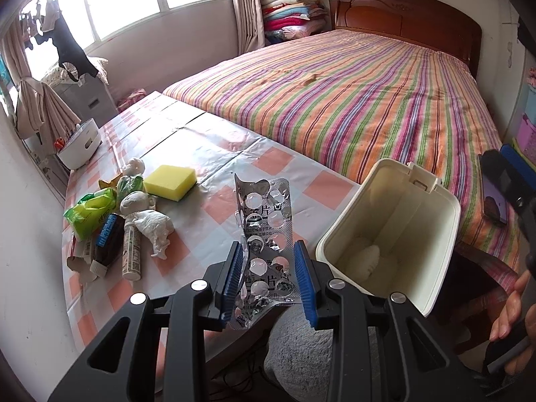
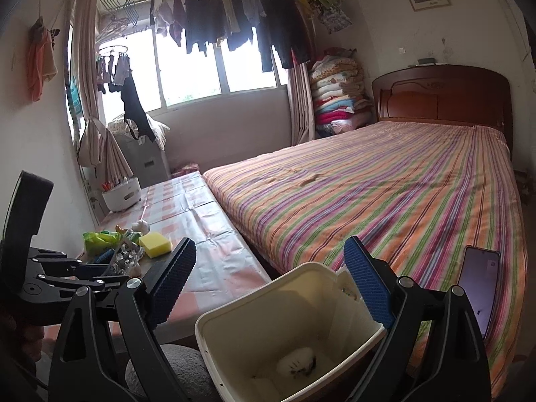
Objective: Collect trash
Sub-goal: 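Move the blister pack over the cream bin and open the left tool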
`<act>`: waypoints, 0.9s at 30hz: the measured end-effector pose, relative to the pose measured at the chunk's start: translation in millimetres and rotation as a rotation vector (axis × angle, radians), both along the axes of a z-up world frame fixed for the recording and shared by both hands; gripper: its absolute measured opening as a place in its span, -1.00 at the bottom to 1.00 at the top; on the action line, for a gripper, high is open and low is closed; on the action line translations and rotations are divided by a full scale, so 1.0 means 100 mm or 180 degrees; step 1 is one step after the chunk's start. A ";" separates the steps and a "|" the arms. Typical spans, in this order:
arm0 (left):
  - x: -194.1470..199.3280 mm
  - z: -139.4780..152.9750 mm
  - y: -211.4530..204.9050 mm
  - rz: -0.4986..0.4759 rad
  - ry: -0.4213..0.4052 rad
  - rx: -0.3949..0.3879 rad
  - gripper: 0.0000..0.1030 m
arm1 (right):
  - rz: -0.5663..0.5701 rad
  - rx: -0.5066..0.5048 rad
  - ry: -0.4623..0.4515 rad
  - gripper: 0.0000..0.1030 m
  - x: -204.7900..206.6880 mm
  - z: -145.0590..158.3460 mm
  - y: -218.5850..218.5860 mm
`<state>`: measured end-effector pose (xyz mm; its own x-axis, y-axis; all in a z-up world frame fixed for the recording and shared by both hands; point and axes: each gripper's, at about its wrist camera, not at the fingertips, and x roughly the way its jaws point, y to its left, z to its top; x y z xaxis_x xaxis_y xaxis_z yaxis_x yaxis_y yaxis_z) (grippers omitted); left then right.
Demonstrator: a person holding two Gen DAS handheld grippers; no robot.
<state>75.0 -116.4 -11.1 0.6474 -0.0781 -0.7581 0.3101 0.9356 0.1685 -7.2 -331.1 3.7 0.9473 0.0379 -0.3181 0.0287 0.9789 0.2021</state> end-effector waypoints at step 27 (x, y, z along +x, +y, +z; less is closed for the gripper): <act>0.11 -0.26 -1.13 -0.0751 0.0256 0.0110 -0.36 | -0.0587 0.0171 -0.0483 0.78 -0.49 0.14 -0.66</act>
<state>85.9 -229.7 -37.3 0.5518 -0.1930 -0.8113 0.5330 0.8299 0.1651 -56.2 -397.1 18.0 0.9766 -0.1272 -0.1736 0.1713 0.9477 0.2694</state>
